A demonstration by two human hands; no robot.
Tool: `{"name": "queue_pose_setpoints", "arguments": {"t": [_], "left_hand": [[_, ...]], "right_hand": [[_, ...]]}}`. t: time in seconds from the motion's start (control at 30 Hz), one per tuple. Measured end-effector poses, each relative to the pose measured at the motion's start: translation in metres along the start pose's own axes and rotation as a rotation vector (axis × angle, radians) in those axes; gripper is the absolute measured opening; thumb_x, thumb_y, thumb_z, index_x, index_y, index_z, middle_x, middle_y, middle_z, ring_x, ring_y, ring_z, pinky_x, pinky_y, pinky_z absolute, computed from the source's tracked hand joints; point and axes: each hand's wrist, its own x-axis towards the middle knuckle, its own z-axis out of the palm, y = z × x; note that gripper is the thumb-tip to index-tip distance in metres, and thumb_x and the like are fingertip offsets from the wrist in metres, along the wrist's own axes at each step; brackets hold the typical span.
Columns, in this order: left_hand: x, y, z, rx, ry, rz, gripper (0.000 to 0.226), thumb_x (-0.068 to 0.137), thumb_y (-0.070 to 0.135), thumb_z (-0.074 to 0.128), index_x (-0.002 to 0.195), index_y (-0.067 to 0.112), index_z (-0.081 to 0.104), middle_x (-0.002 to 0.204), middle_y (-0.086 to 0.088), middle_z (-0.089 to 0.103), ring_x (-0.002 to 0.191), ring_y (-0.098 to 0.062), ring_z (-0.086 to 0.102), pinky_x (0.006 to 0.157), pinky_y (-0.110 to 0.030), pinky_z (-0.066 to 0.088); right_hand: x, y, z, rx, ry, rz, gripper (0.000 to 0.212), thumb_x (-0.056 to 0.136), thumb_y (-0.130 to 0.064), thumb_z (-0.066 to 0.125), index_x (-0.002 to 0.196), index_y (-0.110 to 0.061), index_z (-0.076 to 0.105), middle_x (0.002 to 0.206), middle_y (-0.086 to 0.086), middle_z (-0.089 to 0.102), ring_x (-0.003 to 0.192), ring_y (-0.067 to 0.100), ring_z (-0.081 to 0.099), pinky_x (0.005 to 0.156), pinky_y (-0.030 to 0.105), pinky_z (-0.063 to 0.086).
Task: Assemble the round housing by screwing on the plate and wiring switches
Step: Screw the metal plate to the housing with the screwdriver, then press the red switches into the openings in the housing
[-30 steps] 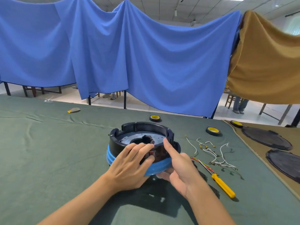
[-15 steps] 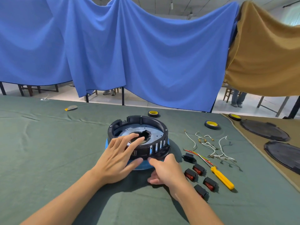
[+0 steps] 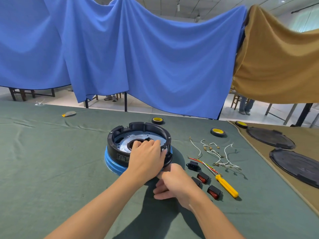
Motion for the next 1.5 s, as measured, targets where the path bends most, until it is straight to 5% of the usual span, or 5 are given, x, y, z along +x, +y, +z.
{"name": "queue_pose_setpoints", "arguments": {"t": [0.3, 0.77, 1.07, 1.27, 1.5], "left_hand": [[-0.009, -0.030, 0.007, -0.039, 0.181, 0.215, 0.020, 0.084, 0.044, 0.069, 0.077, 0.025, 0.072, 0.060, 0.010, 0.065, 0.064, -0.014, 0.064, 0.066, -0.030, 0.048], [-0.022, -0.039, -0.012, -0.150, 0.158, 0.127, 0.037, 0.098, 0.050, 0.049, 0.100, 0.027, 0.079, 0.091, 0.008, 0.076, 0.092, -0.016, 0.067, 0.083, -0.034, 0.043], [-0.023, -0.023, -0.007, -0.052, 0.090, 0.064, 0.039, 0.099, 0.053, 0.042, 0.093, 0.027, 0.071, 0.082, 0.008, 0.071, 0.086, -0.017, 0.064, 0.078, -0.033, 0.041], [-0.027, -0.015, 0.000, -0.068, 0.197, 0.166, 0.031, 0.093, 0.039, 0.060, 0.070, 0.020, 0.067, 0.052, 0.008, 0.057, 0.058, -0.018, 0.057, 0.064, -0.032, 0.041], [-0.024, -0.024, 0.008, -0.079, 0.262, 0.238, 0.044, 0.095, 0.044, 0.043, 0.082, 0.015, 0.074, 0.060, 0.005, 0.066, 0.063, -0.021, 0.062, 0.068, -0.035, 0.047]], "right_hand": [[0.021, -0.005, -0.012, 0.169, 0.253, -0.038, 0.012, 0.095, -0.015, 0.056, 0.097, -0.004, 0.060, 0.096, 0.018, 0.067, 0.076, 0.024, 0.071, 0.053, 0.028, 0.056], [-0.007, -0.003, 0.046, 0.350, 0.104, 0.023, 0.016, 0.093, -0.012, 0.058, 0.084, 0.001, 0.061, 0.064, 0.013, 0.060, 0.050, 0.019, 0.056, 0.043, 0.022, 0.047], [-0.018, -0.011, -0.025, -0.352, 0.147, -0.272, 0.020, 0.090, -0.021, 0.057, 0.073, -0.016, 0.067, 0.064, 0.000, 0.069, 0.055, 0.012, 0.067, 0.051, 0.022, 0.048], [-0.011, -0.002, -0.094, -0.741, 0.375, -0.351, 0.016, 0.088, -0.025, 0.059, 0.077, -0.025, 0.070, 0.071, -0.008, 0.069, 0.083, 0.021, 0.065, 0.085, 0.035, 0.050], [0.001, 0.007, -0.134, -0.962, 0.216, -0.334, 0.008, 0.085, -0.031, 0.069, 0.077, -0.032, 0.067, 0.076, -0.015, 0.067, 0.082, 0.008, 0.062, 0.076, 0.027, 0.050]]}}
